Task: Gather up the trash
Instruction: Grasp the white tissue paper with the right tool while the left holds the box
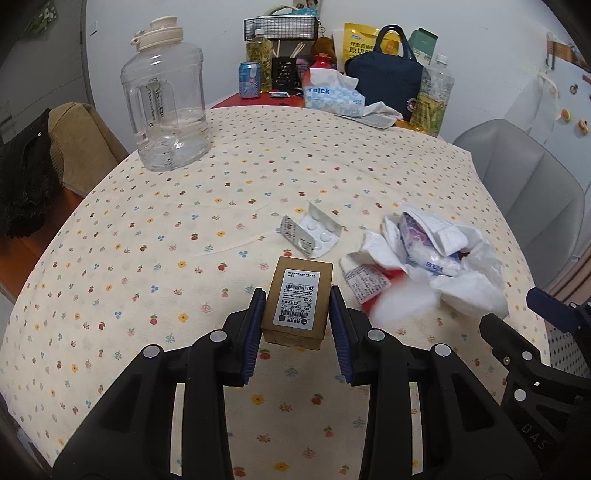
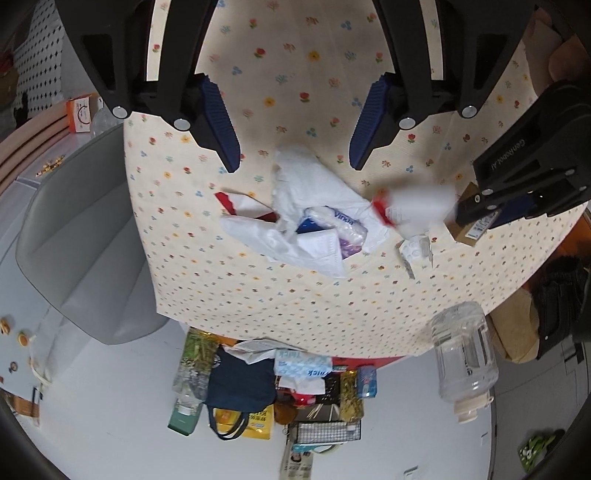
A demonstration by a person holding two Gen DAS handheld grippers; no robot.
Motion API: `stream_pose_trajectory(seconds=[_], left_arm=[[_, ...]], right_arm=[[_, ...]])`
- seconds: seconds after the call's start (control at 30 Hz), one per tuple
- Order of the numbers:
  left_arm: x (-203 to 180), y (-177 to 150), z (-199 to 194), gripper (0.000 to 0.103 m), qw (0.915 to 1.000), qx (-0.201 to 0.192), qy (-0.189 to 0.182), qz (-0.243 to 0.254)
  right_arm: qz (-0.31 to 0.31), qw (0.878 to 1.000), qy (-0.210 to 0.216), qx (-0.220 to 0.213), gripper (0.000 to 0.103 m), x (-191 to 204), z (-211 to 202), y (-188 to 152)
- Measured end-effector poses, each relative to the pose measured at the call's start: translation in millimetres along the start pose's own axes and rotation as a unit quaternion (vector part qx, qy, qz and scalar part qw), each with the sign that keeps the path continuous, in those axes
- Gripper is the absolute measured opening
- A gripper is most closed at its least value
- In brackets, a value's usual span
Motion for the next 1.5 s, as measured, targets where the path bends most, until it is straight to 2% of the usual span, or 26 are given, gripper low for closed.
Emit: stream_pose_trajectory(seconds=[0.17, 0.2, 0.23, 0.27, 0.33, 0.7, 0.93, 1.17, 1.5], left_arm=[[10, -1, 3, 0.035, 1.0000, 0.003, 0.002, -0.007], [11, -2, 4, 0.035, 1.0000, 0.004, 0.002, -0.008], [12, -2, 4, 0.035, 0.9999, 0.005, 0.002, -0.009], [13, -2, 5, 0.035, 0.9999, 0.005, 0.001, -0.010], [13, -2, 5, 0.035, 0.9999, 0.005, 0.000, -0.011], [-8, 1, -9, 0.035, 0.9999, -0.008, -0.009, 0.007], [-38, 1, -25, 0.035, 0.9992, -0.020, -0.017, 0.030], [-64, 0, -42, 0.035, 0.9979, -0.035, -0.022, 0.051], [-107, -2, -56, 0.035, 0.9949, -0.050, -0.037, 0.080]], right_arm=[[-0.008, 1.000, -0.007, 0.009, 0.056, 6, 14, 2], [-0.009, 1.000, -0.007, 0.013, 0.046, 6, 18, 2], [-0.007, 1.000, -0.004, 0.018, 0.026, 6, 22, 2], [-0.005, 1.000, 0.002, 0.026, 0.015, 5, 25, 1], [0.003, 0.999, 0.011, 0.032, 0.009, 3, 27, 1], [0.038, 0.999, 0.019, 0.023, 0.007, -21, -3, -9], [0.061, 0.998, 0.001, 0.004, 0.007, -49, -28, -15], [0.090, 0.996, 0.001, -0.003, 0.007, -83, -49, -27], [0.131, 0.991, -0.012, -0.011, 0.007, -125, -66, -42]])
Point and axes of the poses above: each gripper's, at about its wrist camera, not at the fingertips, and z roughly the way its jaws point, x to its left, y to its top, the point moved 2 cm from there along z, roughly the way its jaws point, and after that the axes turned 11 degrees about -y, right-handed, at the moved point
